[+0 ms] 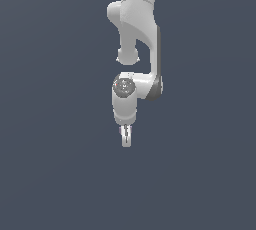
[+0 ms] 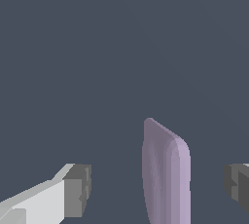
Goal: Pick up the object and move it to a goal position.
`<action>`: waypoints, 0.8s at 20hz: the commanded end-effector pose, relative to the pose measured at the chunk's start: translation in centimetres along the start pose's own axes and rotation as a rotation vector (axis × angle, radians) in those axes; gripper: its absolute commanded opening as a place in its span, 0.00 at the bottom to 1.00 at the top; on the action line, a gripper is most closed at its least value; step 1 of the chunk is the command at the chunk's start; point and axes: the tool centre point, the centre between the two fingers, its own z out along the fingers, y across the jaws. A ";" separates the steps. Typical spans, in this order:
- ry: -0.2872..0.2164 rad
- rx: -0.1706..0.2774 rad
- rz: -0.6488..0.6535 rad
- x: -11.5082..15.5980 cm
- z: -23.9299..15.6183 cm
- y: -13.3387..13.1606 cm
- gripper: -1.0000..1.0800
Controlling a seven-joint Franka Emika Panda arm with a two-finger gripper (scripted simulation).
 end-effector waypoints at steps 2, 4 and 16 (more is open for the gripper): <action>0.000 0.002 0.000 0.0 0.1 -0.1 0.00; 0.000 0.002 0.000 0.0 0.1 -0.1 0.00; 0.000 0.002 0.000 0.5 -0.7 0.0 0.00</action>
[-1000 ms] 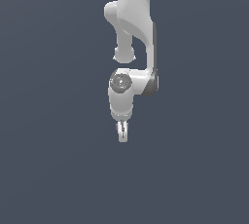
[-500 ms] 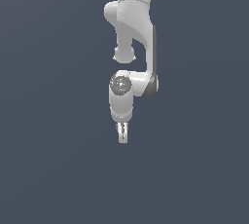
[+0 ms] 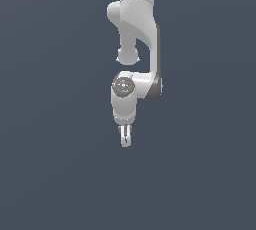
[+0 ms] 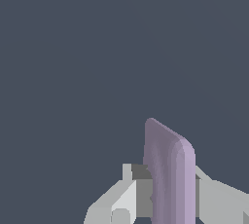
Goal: Pick up the object and move it to a goal position.
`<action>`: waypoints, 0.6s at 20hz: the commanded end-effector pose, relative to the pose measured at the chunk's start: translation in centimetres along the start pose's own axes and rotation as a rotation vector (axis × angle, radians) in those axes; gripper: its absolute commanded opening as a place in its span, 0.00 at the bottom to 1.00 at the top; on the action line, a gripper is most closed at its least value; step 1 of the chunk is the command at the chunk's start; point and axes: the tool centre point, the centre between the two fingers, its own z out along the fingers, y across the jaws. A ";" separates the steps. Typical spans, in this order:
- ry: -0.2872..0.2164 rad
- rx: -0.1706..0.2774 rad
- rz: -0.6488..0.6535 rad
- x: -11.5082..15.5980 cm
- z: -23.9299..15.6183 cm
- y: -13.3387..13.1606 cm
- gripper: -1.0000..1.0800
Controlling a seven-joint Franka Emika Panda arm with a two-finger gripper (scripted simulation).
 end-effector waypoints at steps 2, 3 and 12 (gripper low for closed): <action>0.000 0.001 0.001 0.7 -1.1 0.0 0.00; 0.000 0.001 0.001 1.0 -1.6 0.1 0.00; -0.001 0.001 0.002 5.6 -8.8 0.5 0.00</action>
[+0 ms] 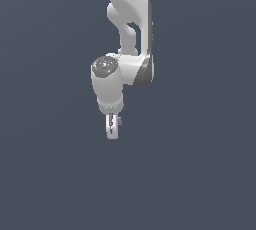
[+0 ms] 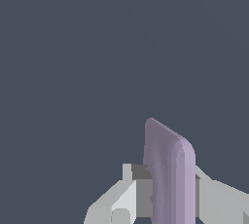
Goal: Pick up the object and move it to a goal position.
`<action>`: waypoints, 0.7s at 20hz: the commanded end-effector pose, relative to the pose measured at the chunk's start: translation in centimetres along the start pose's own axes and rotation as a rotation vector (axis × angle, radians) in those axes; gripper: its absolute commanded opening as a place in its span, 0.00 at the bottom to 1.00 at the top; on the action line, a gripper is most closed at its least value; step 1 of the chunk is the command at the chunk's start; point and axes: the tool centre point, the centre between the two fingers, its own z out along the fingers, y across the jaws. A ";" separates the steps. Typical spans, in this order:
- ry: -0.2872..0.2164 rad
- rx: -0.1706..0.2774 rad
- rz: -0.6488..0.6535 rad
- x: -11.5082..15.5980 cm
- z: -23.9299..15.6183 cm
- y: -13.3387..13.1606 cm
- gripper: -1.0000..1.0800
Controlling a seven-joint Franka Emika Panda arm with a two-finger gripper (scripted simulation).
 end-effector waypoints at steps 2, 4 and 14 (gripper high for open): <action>0.000 0.001 0.001 2.3 -3.6 0.2 0.00; 0.000 0.000 0.001 3.6 -5.8 0.3 0.00; 0.002 0.000 0.001 10.1 -16.3 0.6 0.00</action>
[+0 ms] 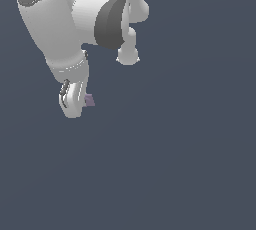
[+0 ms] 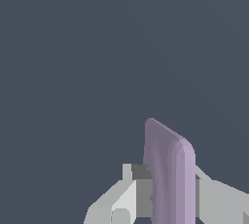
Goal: Pick up the object and move it to a goal position.
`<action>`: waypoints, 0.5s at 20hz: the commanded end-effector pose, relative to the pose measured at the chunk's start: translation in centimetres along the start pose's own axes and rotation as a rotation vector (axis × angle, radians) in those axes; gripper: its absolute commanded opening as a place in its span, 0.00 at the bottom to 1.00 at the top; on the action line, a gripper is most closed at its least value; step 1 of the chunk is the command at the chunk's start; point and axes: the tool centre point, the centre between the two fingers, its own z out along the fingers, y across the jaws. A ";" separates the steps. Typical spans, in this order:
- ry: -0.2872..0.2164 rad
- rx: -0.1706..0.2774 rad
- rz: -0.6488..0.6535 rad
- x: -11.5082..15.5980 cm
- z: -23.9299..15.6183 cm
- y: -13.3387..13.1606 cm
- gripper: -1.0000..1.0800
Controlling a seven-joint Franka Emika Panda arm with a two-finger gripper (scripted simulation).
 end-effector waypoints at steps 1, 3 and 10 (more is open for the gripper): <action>0.000 -0.001 -0.001 1.6 -2.6 0.1 0.00; 0.000 -0.001 -0.001 2.8 -4.5 0.1 0.00; 0.000 -0.001 -0.003 5.8 -9.5 -0.1 0.00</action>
